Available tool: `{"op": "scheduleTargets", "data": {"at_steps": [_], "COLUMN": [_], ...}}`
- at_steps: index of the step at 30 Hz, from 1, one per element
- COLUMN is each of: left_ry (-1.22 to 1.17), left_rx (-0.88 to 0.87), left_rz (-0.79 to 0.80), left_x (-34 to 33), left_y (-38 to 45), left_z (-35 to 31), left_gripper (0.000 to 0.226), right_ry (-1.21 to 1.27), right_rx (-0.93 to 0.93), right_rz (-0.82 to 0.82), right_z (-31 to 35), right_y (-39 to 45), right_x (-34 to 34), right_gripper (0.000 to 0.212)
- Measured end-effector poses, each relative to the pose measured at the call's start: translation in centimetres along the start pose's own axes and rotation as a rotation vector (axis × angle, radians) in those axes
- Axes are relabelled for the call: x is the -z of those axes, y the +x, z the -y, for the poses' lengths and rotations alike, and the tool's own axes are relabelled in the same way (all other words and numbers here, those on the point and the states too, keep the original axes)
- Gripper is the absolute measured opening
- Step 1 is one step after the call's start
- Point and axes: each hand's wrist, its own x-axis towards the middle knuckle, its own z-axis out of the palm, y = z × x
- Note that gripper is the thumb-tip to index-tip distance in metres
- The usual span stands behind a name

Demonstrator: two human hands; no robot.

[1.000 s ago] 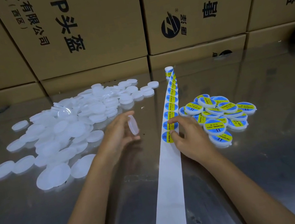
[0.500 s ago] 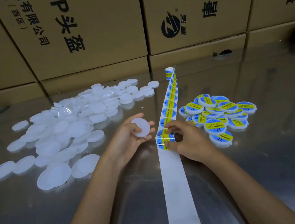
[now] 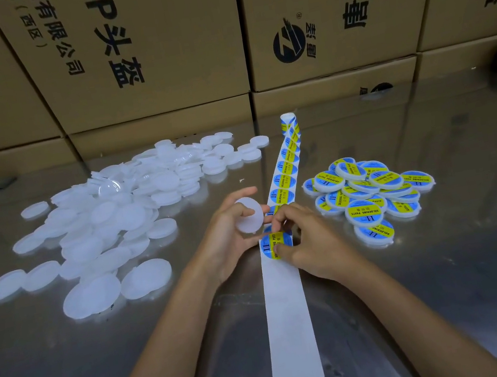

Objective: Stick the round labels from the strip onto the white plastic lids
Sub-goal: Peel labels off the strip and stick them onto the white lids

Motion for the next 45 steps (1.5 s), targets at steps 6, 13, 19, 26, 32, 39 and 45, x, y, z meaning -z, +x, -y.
{"op": "scheduleTargets", "data": {"at_steps": [6, 13, 19, 26, 32, 39, 45], "left_ry": [0.052, 0.208, -0.209, -0.407, -0.407, -0.408, -0.368], "left_rx": [-0.015, 0.006, 0.126, 0.207, 0.195, 0.179, 0.157], "left_rz": [-0.035, -0.136, -0.054, 0.101, 0.127, 0.155, 0.164], "left_x": [-0.4, -0.6, -1.3, -2.4, -2.9, -3.1, -3.2], "left_y": [-0.3, -0.8, -1.4, -1.7, -1.6, -1.4, -1.5], "left_z": [-0.2, -1.3, -1.2, -0.9, -0.8, -0.3, -0.2], "left_gripper": [0.033, 0.024, 0.034, 0.035, 0.036, 0.038, 0.037], "right_ry": [0.467, 0.832, 0.795, 0.645, 0.532, 0.398, 0.15], "right_rx": [-0.192, -0.313, -0.323, -0.183, -0.091, -0.059, 0.006], "right_rz": [-0.112, -0.258, -0.244, -0.25, -0.252, -0.291, -0.339], "right_z": [0.9, 0.8, 0.8, 1.2, 1.5, 0.8, 0.3], "right_y": [0.5, 0.8, 0.8, 0.7, 0.6, 0.7, 0.4], "right_x": [0.5, 1.4, 1.2, 0.8, 0.5, 0.0, -0.1], "right_gripper": [0.027, 0.022, 0.022, 0.025, 0.028, 0.031, 0.028]}}
